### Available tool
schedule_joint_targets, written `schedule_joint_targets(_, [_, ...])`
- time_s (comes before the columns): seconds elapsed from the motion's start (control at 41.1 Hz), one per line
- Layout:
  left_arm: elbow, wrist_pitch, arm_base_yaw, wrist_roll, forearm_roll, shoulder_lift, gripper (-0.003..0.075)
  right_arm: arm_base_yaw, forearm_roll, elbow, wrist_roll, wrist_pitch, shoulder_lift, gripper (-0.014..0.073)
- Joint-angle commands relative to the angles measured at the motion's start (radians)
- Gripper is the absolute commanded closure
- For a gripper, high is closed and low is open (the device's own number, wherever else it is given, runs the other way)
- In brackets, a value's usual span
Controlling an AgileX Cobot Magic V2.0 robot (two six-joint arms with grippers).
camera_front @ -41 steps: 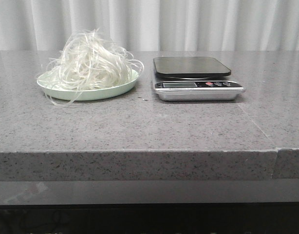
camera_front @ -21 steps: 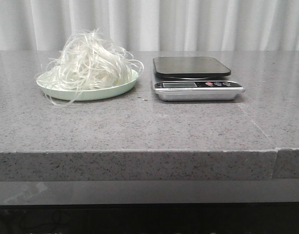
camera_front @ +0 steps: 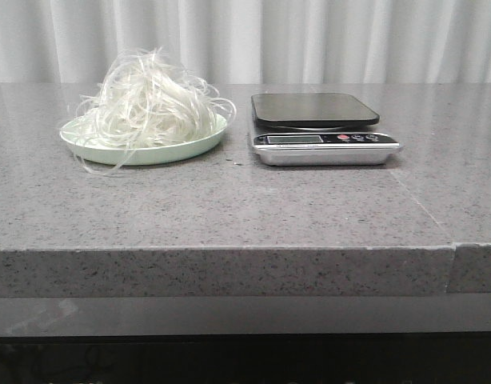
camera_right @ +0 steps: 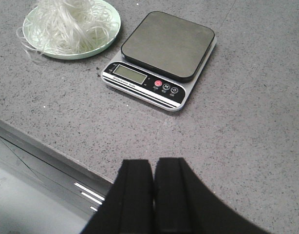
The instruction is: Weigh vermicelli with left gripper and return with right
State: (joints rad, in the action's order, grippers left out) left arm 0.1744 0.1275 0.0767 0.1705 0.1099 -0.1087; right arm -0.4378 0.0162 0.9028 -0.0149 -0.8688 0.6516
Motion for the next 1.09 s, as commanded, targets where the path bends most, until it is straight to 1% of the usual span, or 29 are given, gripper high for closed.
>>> schedule_joint_targets(0.0, [-0.068,-0.127,-0.053,-0.002,0.005,0.074,0.0575,0.005,-0.009,0.023,0.000,0.057,-0.002,0.0431])
schedule_joint_targets(0.097, [-0.136,-0.149,-0.080,-0.002,0.005,0.138,0.0575,0.005,-0.009,0.023,0.000,0.057,-0.002,0.0431])
schedule_joint_targets(0.195, [-0.186,-0.223,-0.080,-0.002,0.015,0.135,0.0575,0.005,-0.009,0.023,0.000,0.055,-0.002,0.0431])
schedule_joint_targets(0.243, [-0.181,-0.194,-0.080,-0.002,0.015,0.134,0.0575,0.005,-0.009,0.023,0.000,0.055,-0.002,0.0431])
schedule_joint_targets(0.365, [-0.183,-0.185,-0.080,-0.002,0.015,0.134,0.0575,0.005,-0.009,0.023,0.000,0.056,-0.002,0.0431])
schedule_joint_targets(1.07, [-0.183,-0.186,-0.080,-0.002,0.015,0.132,0.0575,0.005,-0.009,0.023,0.000,0.056,-0.002,0.0431])
